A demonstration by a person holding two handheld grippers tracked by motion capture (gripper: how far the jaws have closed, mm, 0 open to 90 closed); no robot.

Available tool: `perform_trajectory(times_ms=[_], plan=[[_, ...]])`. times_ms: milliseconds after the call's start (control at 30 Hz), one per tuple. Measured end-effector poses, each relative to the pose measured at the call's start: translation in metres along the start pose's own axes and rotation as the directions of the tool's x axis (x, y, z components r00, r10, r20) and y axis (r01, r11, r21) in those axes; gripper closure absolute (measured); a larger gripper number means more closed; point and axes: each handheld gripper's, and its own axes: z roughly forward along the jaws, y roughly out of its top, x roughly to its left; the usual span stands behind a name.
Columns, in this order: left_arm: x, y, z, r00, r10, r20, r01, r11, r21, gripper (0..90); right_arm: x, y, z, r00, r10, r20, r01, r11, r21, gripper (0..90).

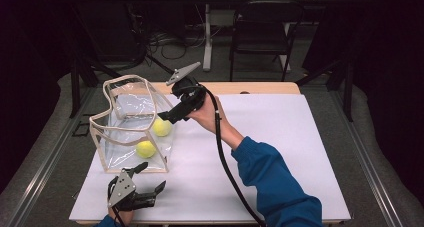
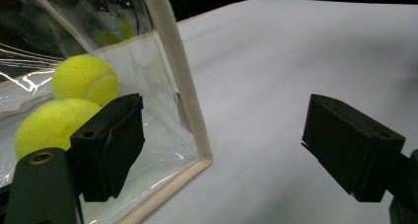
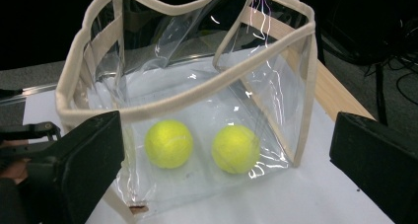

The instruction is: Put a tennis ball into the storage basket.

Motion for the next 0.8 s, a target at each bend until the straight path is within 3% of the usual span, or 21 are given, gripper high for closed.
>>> perform_trajectory(times_ms=[400, 633, 800], plan=[[0.001, -0.002, 0.0, 1.0, 0.002, -0.006, -0.002, 1.0, 0.006, 15.9, -0.001, -0.034, -0.023, 0.9994, 0.001, 0.034, -0.001, 1.0, -0.003, 0.0], [0.0, -0.002, -0.001, 1.0, 0.003, -0.005, -0.003, 1.0, 0.003, 15.9, -0.001, -0.062, -0.035, 0.9979, 0.012, 0.063, -0.013, 1.0, 0.017, 0.0], [-0.001, -0.001, -0.001, 1.0, 0.006, -0.005, -0.006, 1.0, 0.005, 15.9, 0.005, -0.076, -0.041, 0.9966, -0.005, 0.083, 0.002, 0.999, 0.04, 0.0]])
